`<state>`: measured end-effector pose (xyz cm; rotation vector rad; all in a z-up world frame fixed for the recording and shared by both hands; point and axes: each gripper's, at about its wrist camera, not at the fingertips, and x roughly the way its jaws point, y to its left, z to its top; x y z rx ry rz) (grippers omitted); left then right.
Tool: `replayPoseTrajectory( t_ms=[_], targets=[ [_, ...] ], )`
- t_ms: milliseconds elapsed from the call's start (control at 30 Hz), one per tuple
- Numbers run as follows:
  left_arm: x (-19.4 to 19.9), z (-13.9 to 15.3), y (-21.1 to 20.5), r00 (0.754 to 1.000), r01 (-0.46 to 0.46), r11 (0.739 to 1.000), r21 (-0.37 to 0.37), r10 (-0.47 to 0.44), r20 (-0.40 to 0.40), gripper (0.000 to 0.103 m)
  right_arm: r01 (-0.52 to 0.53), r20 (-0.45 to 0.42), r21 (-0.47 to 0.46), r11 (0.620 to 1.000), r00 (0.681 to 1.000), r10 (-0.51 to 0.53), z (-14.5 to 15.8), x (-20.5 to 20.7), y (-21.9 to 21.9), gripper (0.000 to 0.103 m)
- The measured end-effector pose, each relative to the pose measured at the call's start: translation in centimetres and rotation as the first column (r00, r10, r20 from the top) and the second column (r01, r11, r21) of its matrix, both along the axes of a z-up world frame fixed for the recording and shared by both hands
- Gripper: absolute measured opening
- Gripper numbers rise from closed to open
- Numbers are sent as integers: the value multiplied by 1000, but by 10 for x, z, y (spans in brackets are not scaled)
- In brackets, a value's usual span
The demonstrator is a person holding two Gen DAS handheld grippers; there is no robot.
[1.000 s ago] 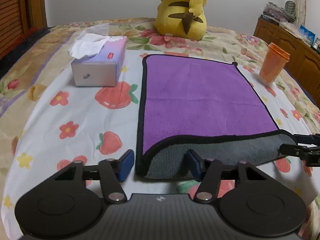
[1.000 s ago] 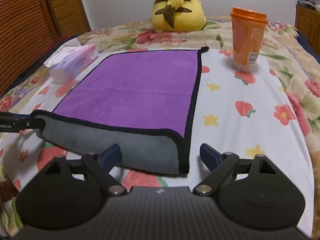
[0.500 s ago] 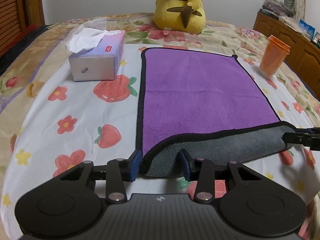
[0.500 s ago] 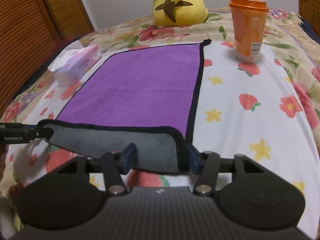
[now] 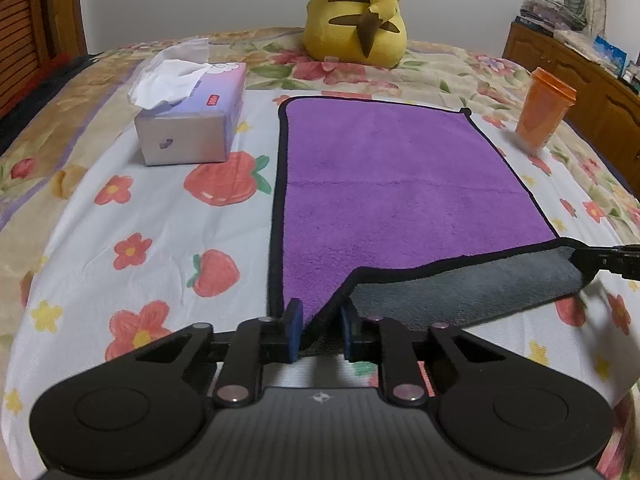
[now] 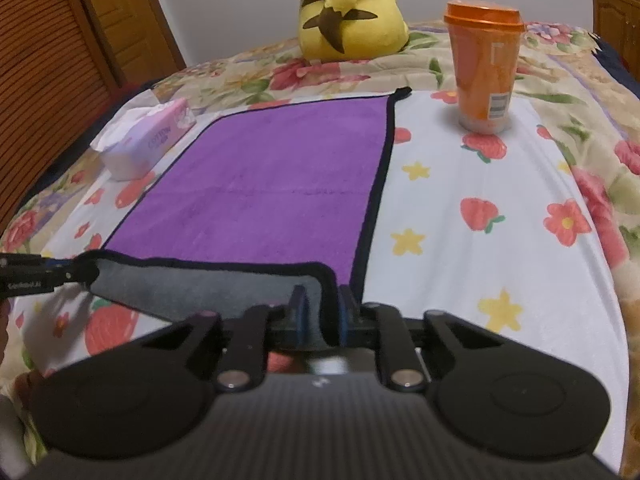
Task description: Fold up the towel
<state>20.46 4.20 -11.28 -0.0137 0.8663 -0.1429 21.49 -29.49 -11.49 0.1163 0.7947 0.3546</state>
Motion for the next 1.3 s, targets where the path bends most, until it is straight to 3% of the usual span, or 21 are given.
replayPoseTrajectory(
  t_ms=[333, 833, 1300],
  targets=[
    [-3, 9, 1, 999, 4, 1000, -26, -3, 45, 7, -10, 52, -6, 1000, 999, 10, 6, -3, 1, 5],
    [-8, 39, -2, 987, 31, 998, -59, -21, 158, 6, 1, 173, 20, 1000, 985, -5, 23, -6, -3, 4],
    [0, 53, -3, 980, 34, 998, -49, -24, 196, 6, -5, 226, 36, 999, 974, -3, 34, -4, 0, 4]
  ],
)
